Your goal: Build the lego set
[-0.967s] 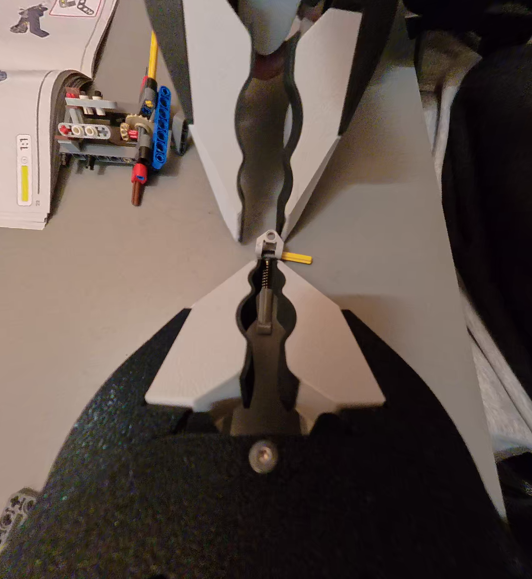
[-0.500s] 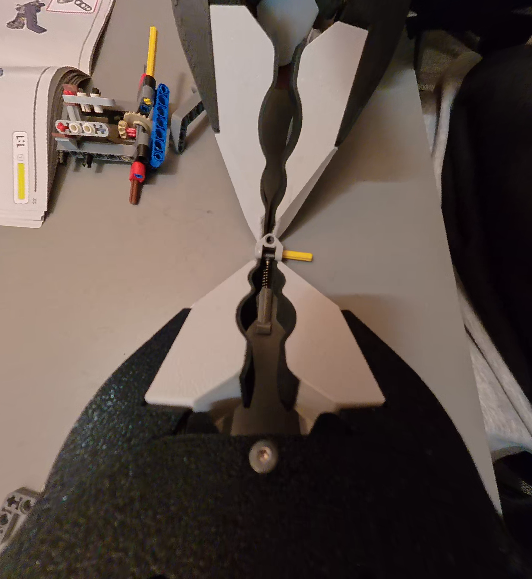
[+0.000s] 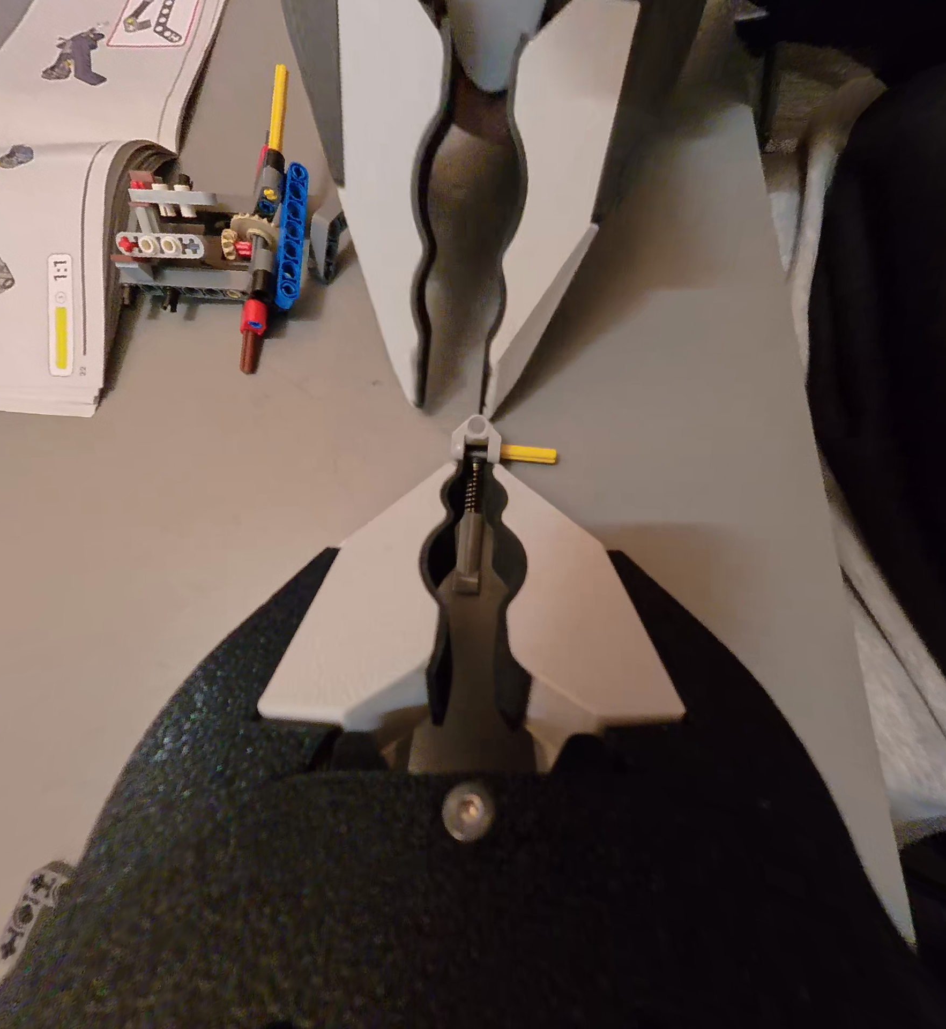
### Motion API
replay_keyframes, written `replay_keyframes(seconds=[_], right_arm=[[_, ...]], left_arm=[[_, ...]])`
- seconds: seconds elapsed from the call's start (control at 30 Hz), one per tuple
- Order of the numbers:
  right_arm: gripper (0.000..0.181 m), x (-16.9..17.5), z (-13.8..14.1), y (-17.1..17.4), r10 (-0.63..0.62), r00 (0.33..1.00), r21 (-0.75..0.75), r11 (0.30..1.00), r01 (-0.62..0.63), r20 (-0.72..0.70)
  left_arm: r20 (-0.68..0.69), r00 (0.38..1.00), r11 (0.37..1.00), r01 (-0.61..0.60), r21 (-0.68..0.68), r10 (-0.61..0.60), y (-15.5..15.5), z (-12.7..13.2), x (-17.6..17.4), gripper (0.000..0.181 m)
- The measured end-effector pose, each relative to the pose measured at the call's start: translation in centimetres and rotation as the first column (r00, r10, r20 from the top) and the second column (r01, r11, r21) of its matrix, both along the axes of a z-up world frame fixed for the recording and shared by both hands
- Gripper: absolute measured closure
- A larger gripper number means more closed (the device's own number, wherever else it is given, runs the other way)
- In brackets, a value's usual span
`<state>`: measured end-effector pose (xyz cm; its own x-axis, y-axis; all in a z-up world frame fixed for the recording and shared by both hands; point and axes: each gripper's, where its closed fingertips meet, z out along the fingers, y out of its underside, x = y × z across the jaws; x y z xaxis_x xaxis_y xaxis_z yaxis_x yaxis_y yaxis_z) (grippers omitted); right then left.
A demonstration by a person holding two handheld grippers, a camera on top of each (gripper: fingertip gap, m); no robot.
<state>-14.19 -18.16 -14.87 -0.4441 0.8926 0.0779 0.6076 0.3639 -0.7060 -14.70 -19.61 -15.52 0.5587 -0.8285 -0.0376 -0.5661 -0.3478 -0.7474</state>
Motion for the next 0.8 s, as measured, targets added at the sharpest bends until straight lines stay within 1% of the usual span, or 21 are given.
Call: replay_keyframes(seconds=[0.03,0.07,0.1,0.17,0.27,0.37,0.47,0.5,0.53,0.57,0.67,0.73,0.8], right_arm=[[0.157,0.1,0.3,-0.3,0.002,1.0,-0.027,1.0,-0.002,0.001],[0.15,0.1,0.6,-0.7,0.003,1.0,-0.064,0.998,-0.003,0.001],[0.147,0.0,0.9,-1.1,0.0,1.0,-0.084,0.997,0.0,-0.003],[0.143,-0.4,1.1,-1.6,0.013,1.0,-0.079,0.997,-0.015,-0.024],[0.152,-0.6,0.4,-1.8,0.047,0.999,-0.043,0.998,-0.047,-0.001],[0.161,-0.9,0.4,-2.3,0.07,0.998,-0.073,0.995,-0.07,-0.001],[0.164,-0.8,0.4,-2.0,0.07,0.998,-0.047,0.996,-0.07,-0.006],[0.165,-0.6,0.3,-1.9,0.069,0.998,-0.049,0.996,-0.069,-0.004],[0.165,-0.5,0.3,-1.8,0.066,0.998,-0.047,0.997,-0.066,-0.005],[0.166,-0.3,0.3,-1.6,0.059,0.998,-0.039,0.997,-0.059,-0.017],[0.167,0.1,0.4,-1.1,0.03,0.997,-0.028,0.999,-0.032,-0.069],[0.167,-0.2,1.5,-0.5,-0.001,0.987,-0.022,1.0,-0.003,-0.163],[0.167,-0.6,3.8,-0.5,-0.007,0.95,-0.035,0.999,-0.004,-0.312]], left_arm=[[-0.002,1.0,1.0,-0.001,0.003,0.001,0.0,0.0,0.0,0.178],[-0.003,1.0,1.0,0.0,0.004,0.0,0.0,0.0,0.0,0.178],[-0.003,1.0,1.0,0.001,0.004,-0.001,0.0,0.0,0.0,0.178],[-0.008,1.0,1.0,0.007,0.002,-0.007,-0.1,-0.1,0.1,0.178],[-0.01,1.0,1.0,0.012,-0.002,-0.012,-0.2,-0.1,0.1,0.178],[-0.014,1.0,1.0,0.012,0.003,-0.012,-0.2,-0.1,0.1,0.178],[-0.016,1.0,1.0,0.003,0.008,-0.003,-0.1,-0.1,0.1,0.177],[-0.017,1.0,1.0,-0.006,0.012,0.006,0.0,-0.1,0.0,0.174],[-0.011,1.0,1.0,-0.01,0.017,0.01,-0.1,0.1,-0.1,0.166],[0.011,1.0,1.0,-0.012,0.023,0.012,-0.1,0.4,-0.1,0.157],[0.142,0.989,0.998,-0.046,0.049,0.039,-0.2,2.3,-0.7,0.147],[0.218,0.974,0.995,-0.075,0.06,0.06,-0.1,3.3,-1.3,0.14],[0.28,0.958,0.99,-0.098,0.099,0.067,0.2,4.5,-1.6,0.133]])
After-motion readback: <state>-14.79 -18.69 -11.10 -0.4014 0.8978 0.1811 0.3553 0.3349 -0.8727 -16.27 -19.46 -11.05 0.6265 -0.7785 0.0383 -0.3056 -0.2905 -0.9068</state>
